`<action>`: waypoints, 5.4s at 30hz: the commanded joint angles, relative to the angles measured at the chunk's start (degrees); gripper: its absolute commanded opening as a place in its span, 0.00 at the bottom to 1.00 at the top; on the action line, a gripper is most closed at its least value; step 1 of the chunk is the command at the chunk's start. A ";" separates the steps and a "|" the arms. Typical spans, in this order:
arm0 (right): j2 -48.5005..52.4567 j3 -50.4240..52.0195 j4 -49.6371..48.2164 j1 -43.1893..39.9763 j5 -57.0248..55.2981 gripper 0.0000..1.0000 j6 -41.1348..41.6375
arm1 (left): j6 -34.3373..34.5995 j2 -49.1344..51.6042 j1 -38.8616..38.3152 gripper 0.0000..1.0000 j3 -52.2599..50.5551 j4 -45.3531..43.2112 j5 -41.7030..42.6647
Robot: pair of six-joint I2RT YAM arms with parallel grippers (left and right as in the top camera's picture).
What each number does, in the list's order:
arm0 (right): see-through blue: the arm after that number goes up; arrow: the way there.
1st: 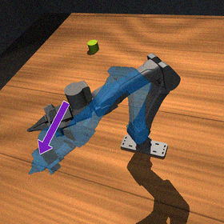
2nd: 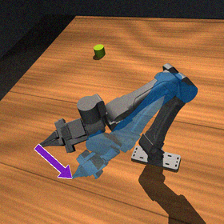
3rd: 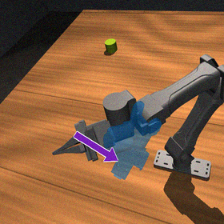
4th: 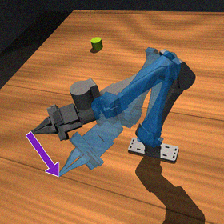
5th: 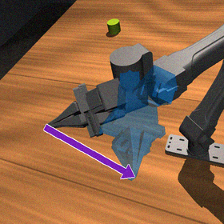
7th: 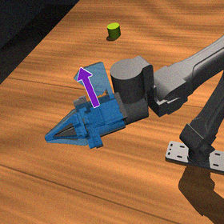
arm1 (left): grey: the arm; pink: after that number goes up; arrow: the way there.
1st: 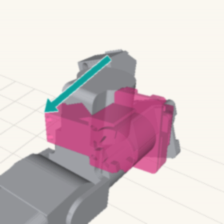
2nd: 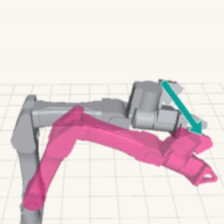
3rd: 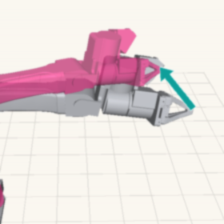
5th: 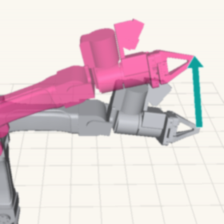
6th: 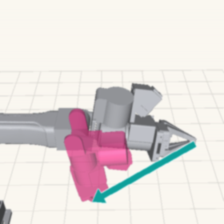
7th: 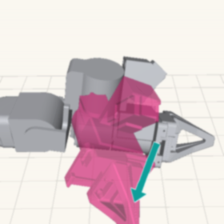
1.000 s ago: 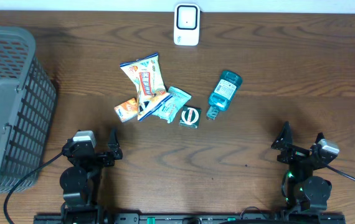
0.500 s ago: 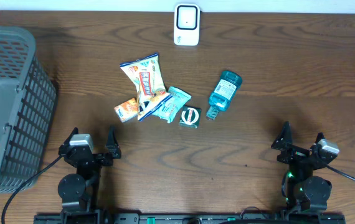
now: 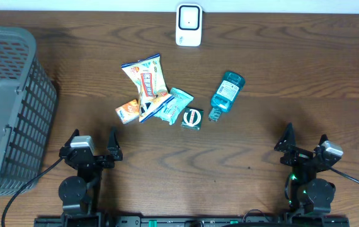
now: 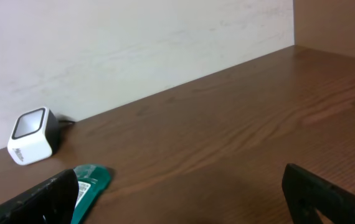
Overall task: Scan the item barcode
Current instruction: 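Reach the right gripper forward to the teal mouthwash bottle, then close the right gripper around the teal bottle, then lift the teal bottle and rotate it in the right gripper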
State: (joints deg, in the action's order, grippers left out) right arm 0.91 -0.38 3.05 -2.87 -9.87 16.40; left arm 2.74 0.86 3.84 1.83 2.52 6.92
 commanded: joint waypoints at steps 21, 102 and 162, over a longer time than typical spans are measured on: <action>36.52 -23.54 -28.37 2.23 26.27 0.99 9.97 | -0.76 -0.20 -0.33 0.98 -1.55 0.96 -0.31; 103.27 -63.52 19.45 24.94 6.36 0.84 -9.18 | -0.76 -0.20 -0.33 0.98 -1.55 0.96 -0.31; 110.75 -65.66 29.83 19.69 10.58 0.51 -7.85 | -0.76 -0.20 -0.33 0.98 -1.55 0.96 -0.31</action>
State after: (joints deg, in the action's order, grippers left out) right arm 109.49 -65.89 31.35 13.61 12.82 12.43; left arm 2.72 0.97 3.64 1.83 2.55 6.48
